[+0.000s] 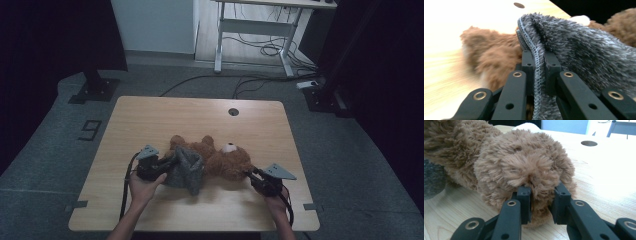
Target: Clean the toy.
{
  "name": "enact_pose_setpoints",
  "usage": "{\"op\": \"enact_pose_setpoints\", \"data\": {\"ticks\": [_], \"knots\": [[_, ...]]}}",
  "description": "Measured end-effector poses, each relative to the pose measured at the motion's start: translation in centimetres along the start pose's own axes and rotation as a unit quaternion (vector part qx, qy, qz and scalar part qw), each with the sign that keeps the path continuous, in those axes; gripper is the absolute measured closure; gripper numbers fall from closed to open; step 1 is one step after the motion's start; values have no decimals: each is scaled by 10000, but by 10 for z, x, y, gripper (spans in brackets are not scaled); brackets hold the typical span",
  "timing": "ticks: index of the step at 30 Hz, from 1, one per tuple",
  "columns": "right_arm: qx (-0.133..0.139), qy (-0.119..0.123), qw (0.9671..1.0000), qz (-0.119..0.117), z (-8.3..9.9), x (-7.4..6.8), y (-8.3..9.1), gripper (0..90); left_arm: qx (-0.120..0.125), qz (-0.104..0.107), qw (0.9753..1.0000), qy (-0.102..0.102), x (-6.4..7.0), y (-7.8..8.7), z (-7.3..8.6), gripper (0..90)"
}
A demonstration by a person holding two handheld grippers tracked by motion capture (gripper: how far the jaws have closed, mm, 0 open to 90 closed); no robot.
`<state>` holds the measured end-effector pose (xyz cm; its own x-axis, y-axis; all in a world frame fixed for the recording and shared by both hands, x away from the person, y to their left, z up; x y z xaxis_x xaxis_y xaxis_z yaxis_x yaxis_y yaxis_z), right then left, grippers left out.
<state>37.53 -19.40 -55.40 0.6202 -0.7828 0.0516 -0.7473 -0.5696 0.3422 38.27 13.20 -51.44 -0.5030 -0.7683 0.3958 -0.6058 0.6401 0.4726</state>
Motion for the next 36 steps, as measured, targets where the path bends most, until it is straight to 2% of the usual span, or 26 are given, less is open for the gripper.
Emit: {"op": "enact_pose_setpoints", "data": {"ticks": [3, 6, 14, 16, 17, 18, 19, 21, 22, 23, 24, 26, 27, 28, 29, 32, 34, 35, 36], "knots": [[3, 7, 10000, -5, 0, 0, 0, 723, 11, -85, 10000, 50, -12, 7, 6, 812], [-4, 9, 10000, -11, 0, 0, 0, 723, 21, -147, 9998, 101, -19, 11, 8, 812], [17, 33, 10000, -36, 1, 0, 1, 723, 115, -410, 9987, 264, -44, 30, 7, 811], [18, 29, 10000, -51, 1, 0, 1, 723, 167, -403, 9984, 358, -48, 34, 5, 811], [21, 37, 10000, -51, 1, 1, 1, 723, 204, -330, 9983, 446, -48, 36, 2, 811], [24, 33, 10000, -54, 1, 1, 0, 723, 204, -330, 9983, 446, -48, 36, 2, 811], [24, 33, 10000, -54, 1, 1, 0, 723, 226, -300, 9983, 442, -46, 37, -1, 811], [14, 23, 10000, -61, 1, 1, 0, 723, 249, -230, 9990, 299, -32, 34, -13, 811], [14, 23, 10000, -61, 1, 1, 0, 723, 249, -230, 9990, 299, -32, 34, -13, 811], [14, 20, 10000, -61, 1, 1, 0, 722, 252, -180, 9992, 249, -26, 32, -17, 811], [14, 18, 10000, -64, 1, 1, 0, 721, 235, -98, 9996, 112, -13, 25, -27, 810], [24, 4, 10000, -65, 1, 1, 0, 720, 249, 1, 9997, 6, 0, 18, -39, 809], [25, 1, 10000, -71, 1, 1, 0, 718, 275, 54, 9996, -27, 7, 15, -45, 809], [25, 1, 10000, -71, 1, 1, 0, 718, 275, 54, 9996, -27, 7, 15, -45, 809], [22, -5, 9999, -116, 1, 1, 0, 706, 302, 170, 9994, -72, 20, 6, -57, 809], [3, 9, 9999, -165, 1, 1, 1, 691, 256, 279, 9992, -112, 32, -6, -66, 809], [27, -12, 9998, -196, 1, 2, 2, 682, 151, 314, 9991, -229, 45, -22, -72, 809], [24, -9, 9998, -199, 1, 2, 2, 681, 12, 304, 9990, -332, 53, -35, -72, 809], [23, -3, 9998, -200, 1, 2, 2, 679, -95, 253, 9987, -421, 55, -42, -71, 809]]}}
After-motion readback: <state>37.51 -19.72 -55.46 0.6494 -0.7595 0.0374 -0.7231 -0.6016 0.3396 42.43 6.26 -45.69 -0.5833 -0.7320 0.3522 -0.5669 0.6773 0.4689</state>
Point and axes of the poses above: each handheld gripper's, and its own axes: y roughly backward along the jaws, z roughly out of its underside, x roughly to its right, the point moved 7 cm from there along -y, roughly forward along the jaws, and after that the axes turned 8 degrees about y, right-handed, at the moved point
